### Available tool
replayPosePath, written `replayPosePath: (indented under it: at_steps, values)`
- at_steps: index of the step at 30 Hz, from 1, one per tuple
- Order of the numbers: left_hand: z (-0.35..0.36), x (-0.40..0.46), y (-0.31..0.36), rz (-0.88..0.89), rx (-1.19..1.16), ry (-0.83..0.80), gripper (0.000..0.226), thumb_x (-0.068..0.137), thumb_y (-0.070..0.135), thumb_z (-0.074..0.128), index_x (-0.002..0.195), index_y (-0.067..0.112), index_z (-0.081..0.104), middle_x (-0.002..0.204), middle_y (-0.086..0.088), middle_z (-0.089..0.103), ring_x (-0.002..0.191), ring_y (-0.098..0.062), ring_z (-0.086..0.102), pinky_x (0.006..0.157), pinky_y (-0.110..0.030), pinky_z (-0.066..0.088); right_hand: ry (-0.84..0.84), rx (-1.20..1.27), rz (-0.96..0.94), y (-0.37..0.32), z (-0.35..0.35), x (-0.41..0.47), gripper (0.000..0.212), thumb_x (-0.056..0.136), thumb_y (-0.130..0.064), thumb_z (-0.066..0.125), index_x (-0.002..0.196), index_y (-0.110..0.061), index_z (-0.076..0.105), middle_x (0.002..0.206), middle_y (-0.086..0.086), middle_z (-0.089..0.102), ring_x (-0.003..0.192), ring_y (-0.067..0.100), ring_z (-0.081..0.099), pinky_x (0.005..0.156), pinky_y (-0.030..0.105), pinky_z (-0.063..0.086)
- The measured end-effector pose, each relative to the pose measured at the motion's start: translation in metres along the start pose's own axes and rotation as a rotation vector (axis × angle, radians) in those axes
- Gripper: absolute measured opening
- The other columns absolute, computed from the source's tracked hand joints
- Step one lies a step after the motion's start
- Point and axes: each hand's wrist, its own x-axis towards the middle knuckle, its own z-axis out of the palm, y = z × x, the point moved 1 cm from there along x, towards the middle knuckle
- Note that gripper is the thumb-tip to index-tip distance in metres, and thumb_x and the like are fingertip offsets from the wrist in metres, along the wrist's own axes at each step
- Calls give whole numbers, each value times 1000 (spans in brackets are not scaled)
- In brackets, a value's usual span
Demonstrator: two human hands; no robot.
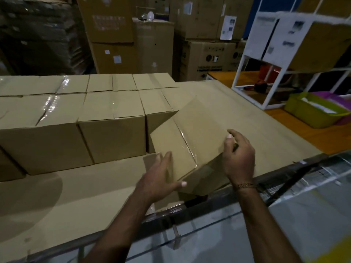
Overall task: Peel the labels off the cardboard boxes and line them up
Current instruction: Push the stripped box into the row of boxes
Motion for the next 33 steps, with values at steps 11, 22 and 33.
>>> replayPosePath:
  at_steps: [11, 22, 33]
  values:
    - [61, 63, 98, 174, -16, 115, 109, 92, 58, 69, 166, 37, -8, 166, 28, -28, 158, -15, 14, 119, -46, 38, 69, 148, 359, 133, -54, 57, 38, 112, -34, 44, 85, -14, 61, 76, 0, 57, 73, 19, 52, 68, 35, 42]
    - [89, 106, 149, 113, 14, 113, 112, 90, 44, 77, 167, 34, -3, 168, 26, -22, 157, -20, 21, 119, -44, 39, -60, 2, 229, 207, -72, 90, 47, 113, -38, 43, 153, -15, 51, 126, 12, 70, 112, 28, 66, 88, 37, 53]
    - [90, 152, 161, 119, -12, 140, 109, 90, 43, 78, 168, 32, 2, 171, 23, -16, 157, -20, 22, 119, -45, 39, -223, -572, -188, 186, -42, 109, 79, 99, -75, 34, 158, -24, 50, 164, 11, 46, 153, 35, 35, 122, 58, 27]
